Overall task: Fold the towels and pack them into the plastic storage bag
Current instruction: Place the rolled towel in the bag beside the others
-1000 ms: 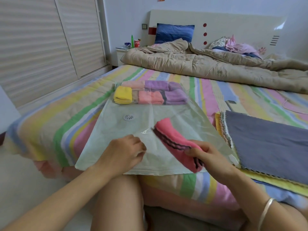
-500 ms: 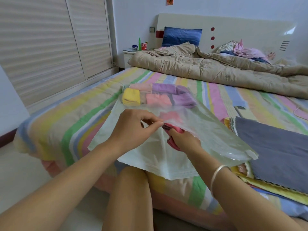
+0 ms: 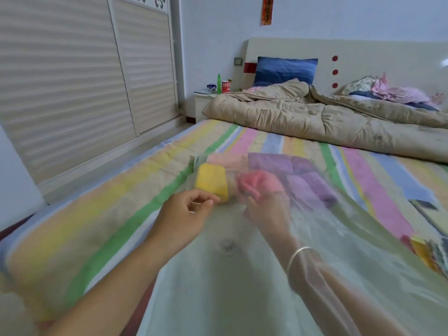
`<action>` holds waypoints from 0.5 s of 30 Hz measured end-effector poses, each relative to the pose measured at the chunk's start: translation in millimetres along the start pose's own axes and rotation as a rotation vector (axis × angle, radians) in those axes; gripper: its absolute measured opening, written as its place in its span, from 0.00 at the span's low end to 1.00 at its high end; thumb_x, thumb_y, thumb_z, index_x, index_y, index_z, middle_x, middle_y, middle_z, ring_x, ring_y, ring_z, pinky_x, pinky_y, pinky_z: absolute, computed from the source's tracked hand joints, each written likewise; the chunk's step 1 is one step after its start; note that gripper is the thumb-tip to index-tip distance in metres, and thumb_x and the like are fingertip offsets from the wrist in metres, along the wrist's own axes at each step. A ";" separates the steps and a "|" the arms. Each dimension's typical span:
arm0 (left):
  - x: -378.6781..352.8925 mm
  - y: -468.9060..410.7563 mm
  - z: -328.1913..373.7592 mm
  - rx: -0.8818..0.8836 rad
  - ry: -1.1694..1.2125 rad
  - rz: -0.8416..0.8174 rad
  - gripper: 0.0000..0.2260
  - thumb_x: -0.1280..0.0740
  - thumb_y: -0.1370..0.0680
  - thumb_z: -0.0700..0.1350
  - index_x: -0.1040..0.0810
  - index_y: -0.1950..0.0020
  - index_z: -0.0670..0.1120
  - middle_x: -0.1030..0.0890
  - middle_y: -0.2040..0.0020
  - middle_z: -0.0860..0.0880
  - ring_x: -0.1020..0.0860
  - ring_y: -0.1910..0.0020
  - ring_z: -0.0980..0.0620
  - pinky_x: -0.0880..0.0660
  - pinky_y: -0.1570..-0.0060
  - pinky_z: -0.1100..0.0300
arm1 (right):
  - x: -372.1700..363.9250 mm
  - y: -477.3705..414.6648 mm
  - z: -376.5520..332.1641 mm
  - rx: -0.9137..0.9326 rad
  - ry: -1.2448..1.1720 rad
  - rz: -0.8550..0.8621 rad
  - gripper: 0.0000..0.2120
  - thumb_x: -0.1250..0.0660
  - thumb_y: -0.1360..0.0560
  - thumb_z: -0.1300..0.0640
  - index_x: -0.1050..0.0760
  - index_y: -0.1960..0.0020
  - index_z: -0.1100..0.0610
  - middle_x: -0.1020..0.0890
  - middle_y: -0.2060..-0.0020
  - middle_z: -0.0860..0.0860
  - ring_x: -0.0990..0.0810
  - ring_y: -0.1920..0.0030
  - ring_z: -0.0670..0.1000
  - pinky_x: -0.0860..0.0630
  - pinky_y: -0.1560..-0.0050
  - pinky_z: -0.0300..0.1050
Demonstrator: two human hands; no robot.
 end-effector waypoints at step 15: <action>-41.5 -117.4 -61.5 0.019 -0.407 -0.036 0.07 0.35 0.22 0.46 0.19 0.46 0.53 0.20 0.42 0.52 0.23 0.42 0.50 0.27 0.44 0.55 | -80.1 -108.1 3.0 -0.014 0.394 -0.281 0.25 0.49 0.19 0.45 0.35 0.29 0.60 0.26 0.36 0.64 0.29 0.35 0.63 0.35 0.32 0.55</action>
Point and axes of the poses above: each hand's wrist, its own y-axis away from the middle knuckle, its own x-axis out of the back of the hand, z = x × y, the point moved 1 cm from there along -y, towards the middle knuckle
